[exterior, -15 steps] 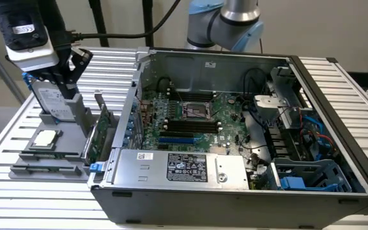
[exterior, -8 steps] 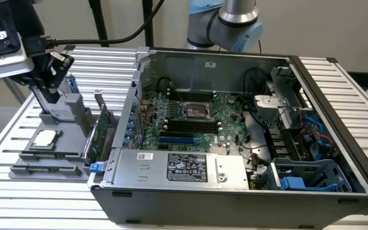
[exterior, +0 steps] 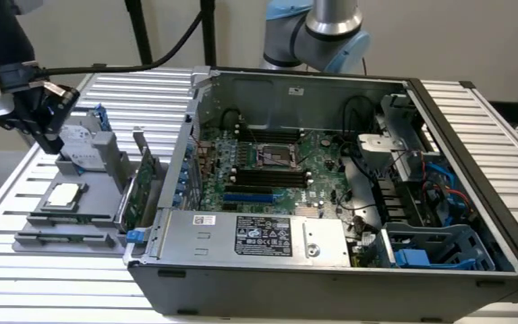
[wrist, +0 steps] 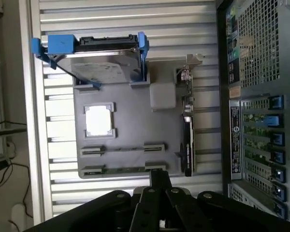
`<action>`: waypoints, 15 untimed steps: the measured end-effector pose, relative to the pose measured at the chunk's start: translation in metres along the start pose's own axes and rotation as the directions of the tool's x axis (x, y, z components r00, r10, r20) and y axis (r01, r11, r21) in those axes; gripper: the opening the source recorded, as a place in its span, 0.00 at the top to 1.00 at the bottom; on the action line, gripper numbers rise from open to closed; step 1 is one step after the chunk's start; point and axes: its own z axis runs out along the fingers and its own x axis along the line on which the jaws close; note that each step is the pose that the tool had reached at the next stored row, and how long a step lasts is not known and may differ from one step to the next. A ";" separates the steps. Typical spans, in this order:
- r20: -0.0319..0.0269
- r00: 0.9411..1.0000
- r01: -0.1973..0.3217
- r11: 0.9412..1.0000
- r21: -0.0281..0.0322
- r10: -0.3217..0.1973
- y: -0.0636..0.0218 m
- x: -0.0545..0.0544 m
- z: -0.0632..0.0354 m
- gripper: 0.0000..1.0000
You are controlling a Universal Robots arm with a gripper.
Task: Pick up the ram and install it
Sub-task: 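Reach for the ram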
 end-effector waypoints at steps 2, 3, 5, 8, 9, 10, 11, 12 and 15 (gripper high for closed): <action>0.000 1.000 0.000 1.000 0.000 0.000 -0.0070 0.003 0.0004 1.00; 0.000 1.000 0.000 1.000 0.000 0.000 -0.0109 0.005 0.0004 1.00; 0.000 1.000 0.000 1.000 0.000 0.000 -0.0183 0.008 0.0007 1.00; 0.000 1.000 0.000 1.000 0.000 0.000 -0.0234 0.014 0.0041 1.00; 0.000 1.000 0.000 1.000 0.000 0.000 -0.0237 0.017 0.0057 1.00; 0.000 1.000 0.000 1.000 0.000 0.000 -0.0240 0.020 0.0075 1.00; 0.000 1.000 0.000 1.000 0.000 0.000 -0.0244 0.023 0.0094 1.00; 0.000 1.000 0.000 1.000 0.000 0.000 -0.0246 0.026 0.0110 1.00; 0.000 1.000 0.000 1.000 0.000 0.000 -0.0255 0.035 0.0159 1.00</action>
